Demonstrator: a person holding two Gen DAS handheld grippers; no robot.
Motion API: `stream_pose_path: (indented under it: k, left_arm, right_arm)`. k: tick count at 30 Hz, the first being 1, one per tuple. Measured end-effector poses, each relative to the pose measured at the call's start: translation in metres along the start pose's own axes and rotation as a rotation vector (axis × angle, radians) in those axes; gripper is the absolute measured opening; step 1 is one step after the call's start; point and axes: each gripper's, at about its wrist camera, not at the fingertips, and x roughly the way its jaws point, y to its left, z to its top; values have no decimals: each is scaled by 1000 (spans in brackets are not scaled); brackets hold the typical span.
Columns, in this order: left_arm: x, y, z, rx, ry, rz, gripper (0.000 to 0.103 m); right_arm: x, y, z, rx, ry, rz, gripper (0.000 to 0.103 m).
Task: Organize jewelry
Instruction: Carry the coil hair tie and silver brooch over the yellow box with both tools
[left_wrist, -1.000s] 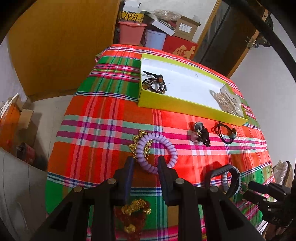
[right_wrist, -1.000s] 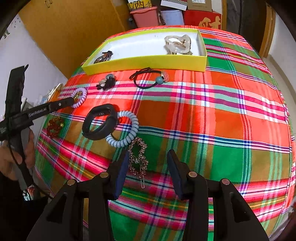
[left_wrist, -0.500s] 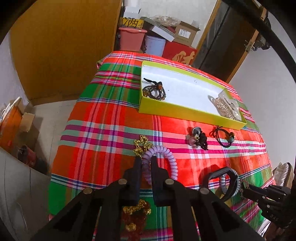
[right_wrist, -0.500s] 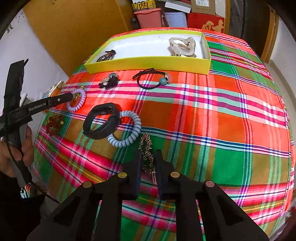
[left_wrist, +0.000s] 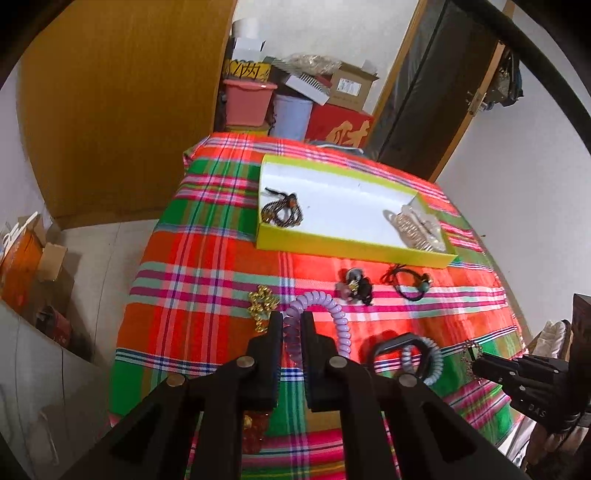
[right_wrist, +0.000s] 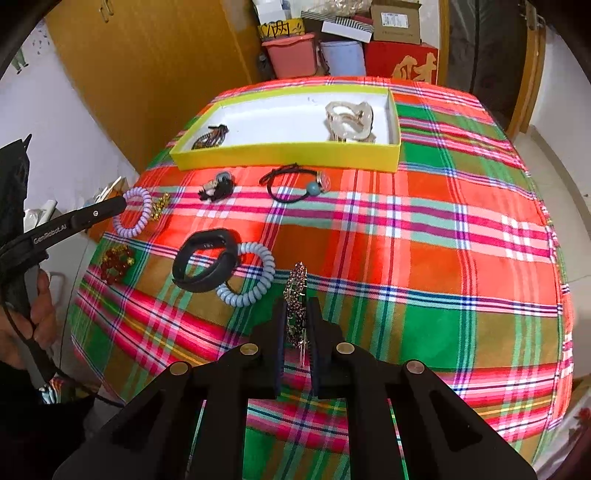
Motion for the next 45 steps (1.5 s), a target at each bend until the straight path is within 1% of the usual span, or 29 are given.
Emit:
stream_pose_path:
  k: [10, 16, 23, 31, 35, 41, 45]
  left_arm:
    - [-19, -13, 13, 22, -47, -30, 9]
    - [-14, -18, 25, 31, -55, -40, 9]
    - [-1, -21, 48, 49, -67, -37, 9]
    - [26, -26, 82, 78, -70, -24, 9]
    - [49, -25, 103, 92, -61, -17, 9]
    - [88, -17, 131, 87, -40, 9, 9]
    - [110, -11, 143, 80, -25, 23, 9]
  right_arm:
    - [-18, -2, 10, 8, -55, -5, 10]
    - [-25, -7, 25, 8, -87, -16, 10]
    - [-24, -16, 54, 3, -130, -35, 11]
    - [-12, -29, 100, -3, -163, -46, 11]
    - [0, -37, 126, -9, -170, -52, 11]
    - [26, -53, 165, 2, -160, -59, 11]
    - [48, -63, 185, 4, -139, -64, 11]
